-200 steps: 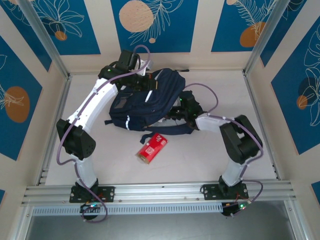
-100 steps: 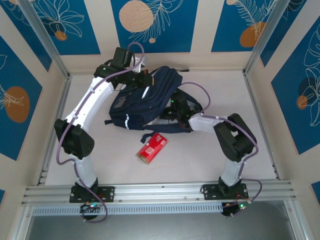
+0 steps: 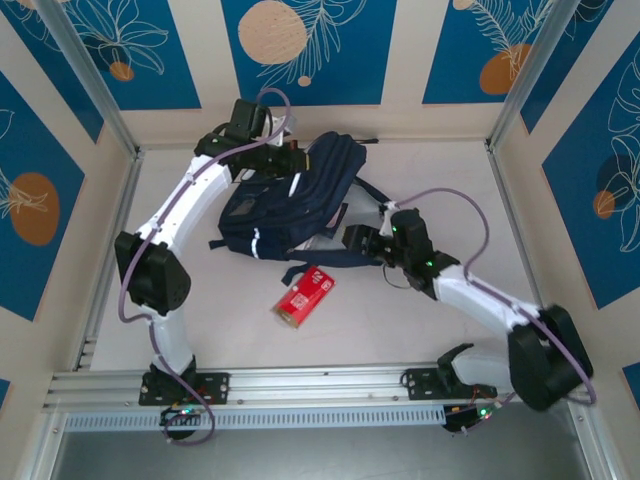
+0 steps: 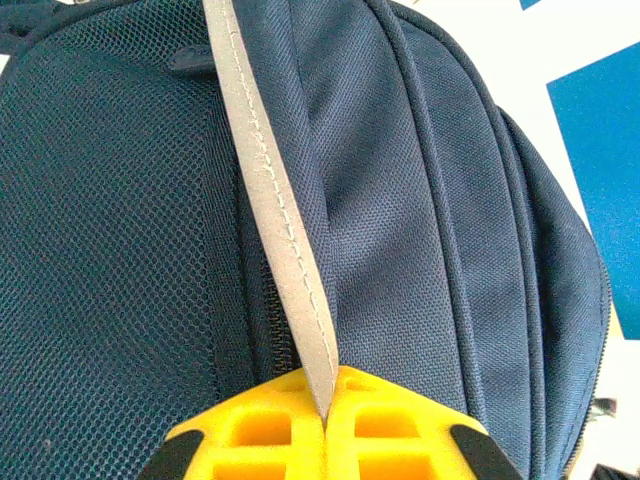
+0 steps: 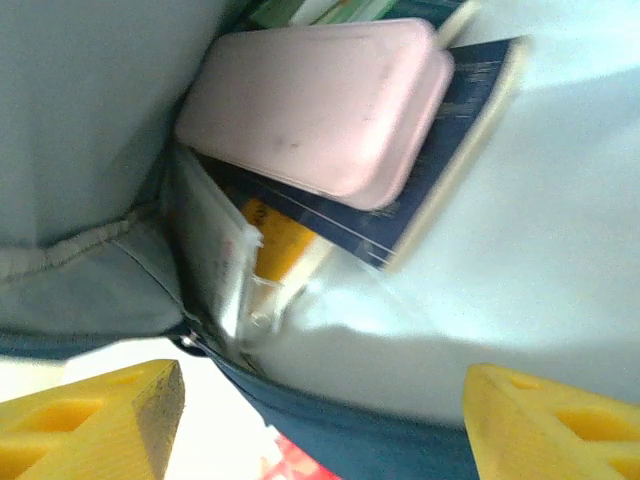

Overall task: Pack the student bag
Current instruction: Close the student bag at the top-center of the table.

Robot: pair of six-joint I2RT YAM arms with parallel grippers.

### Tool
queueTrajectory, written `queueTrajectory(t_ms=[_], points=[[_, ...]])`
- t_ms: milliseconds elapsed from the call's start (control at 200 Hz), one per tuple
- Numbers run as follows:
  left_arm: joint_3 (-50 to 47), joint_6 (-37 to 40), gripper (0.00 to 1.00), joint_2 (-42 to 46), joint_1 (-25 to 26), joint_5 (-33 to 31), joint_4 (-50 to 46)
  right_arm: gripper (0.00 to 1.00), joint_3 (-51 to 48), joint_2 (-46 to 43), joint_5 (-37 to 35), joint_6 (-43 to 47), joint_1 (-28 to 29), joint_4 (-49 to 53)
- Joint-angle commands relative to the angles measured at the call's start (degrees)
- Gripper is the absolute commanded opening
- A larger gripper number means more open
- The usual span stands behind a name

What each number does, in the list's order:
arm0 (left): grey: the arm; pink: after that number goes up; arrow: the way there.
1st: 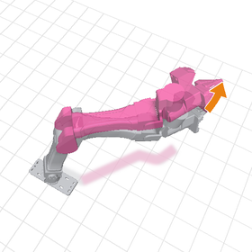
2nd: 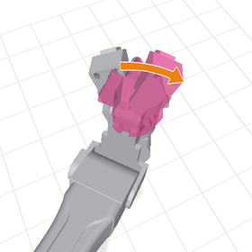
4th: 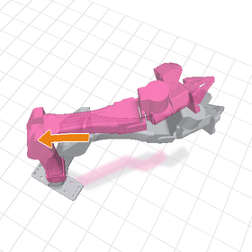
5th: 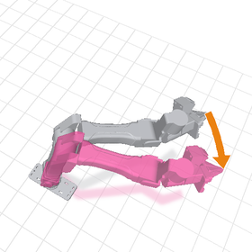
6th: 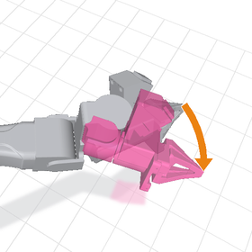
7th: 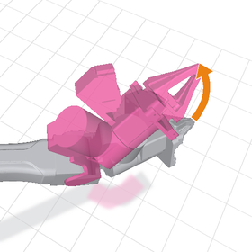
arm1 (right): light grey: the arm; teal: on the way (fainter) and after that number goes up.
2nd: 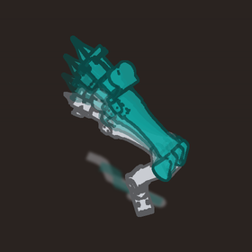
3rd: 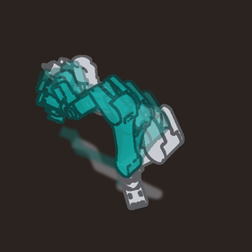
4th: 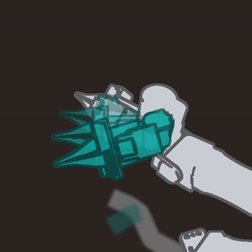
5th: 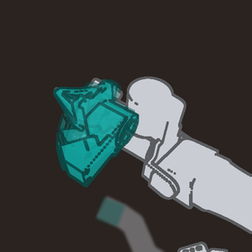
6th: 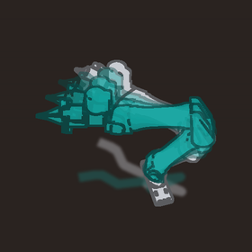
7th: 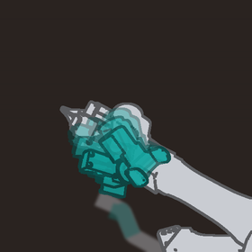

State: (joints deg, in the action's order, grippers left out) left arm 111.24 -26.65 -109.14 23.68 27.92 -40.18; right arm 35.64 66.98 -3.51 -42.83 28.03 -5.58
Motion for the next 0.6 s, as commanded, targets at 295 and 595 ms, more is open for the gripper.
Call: queueTrajectory(t_ms=[295,595], points=[[-9.29,-0.84,0.4,-2.7,6.19,-3.4,7.66,0.7,-6.04,-28.52,-15.08,-0.02,1.4,20.27],[-30.12,-6.32,0.6,19.26,6.09,-9.92,9.92,0.53,-4.26,-21.29,-3.59,10.01,7.62,17.41]])
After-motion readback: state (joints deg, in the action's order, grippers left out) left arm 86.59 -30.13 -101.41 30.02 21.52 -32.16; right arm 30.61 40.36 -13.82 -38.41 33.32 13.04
